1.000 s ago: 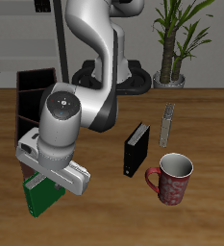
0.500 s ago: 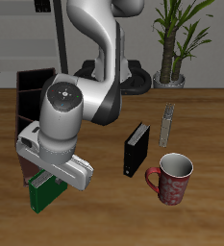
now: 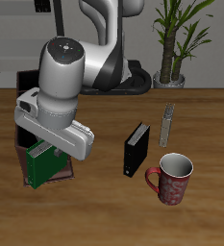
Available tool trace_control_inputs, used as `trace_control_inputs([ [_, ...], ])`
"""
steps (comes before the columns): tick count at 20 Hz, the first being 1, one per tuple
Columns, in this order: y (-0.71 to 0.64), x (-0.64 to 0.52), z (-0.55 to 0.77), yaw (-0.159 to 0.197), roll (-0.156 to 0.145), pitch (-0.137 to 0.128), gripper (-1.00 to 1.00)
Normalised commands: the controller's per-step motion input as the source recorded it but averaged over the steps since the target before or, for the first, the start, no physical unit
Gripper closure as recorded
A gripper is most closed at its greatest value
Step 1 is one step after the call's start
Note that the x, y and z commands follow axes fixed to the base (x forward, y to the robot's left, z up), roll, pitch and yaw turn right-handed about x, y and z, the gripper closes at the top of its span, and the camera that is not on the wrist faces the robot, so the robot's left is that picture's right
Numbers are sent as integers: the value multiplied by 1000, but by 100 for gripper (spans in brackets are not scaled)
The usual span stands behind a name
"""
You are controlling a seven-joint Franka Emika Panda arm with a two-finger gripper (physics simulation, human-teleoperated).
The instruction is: Place the green book into the right desk caddy's right compartment
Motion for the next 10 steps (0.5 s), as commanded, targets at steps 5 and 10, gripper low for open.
trace_control_inputs([
  [5, -5, -582, 940, -2, 6, -104, 100],
  [10, -159, -718, 812, 0, -39, -81, 100],
])
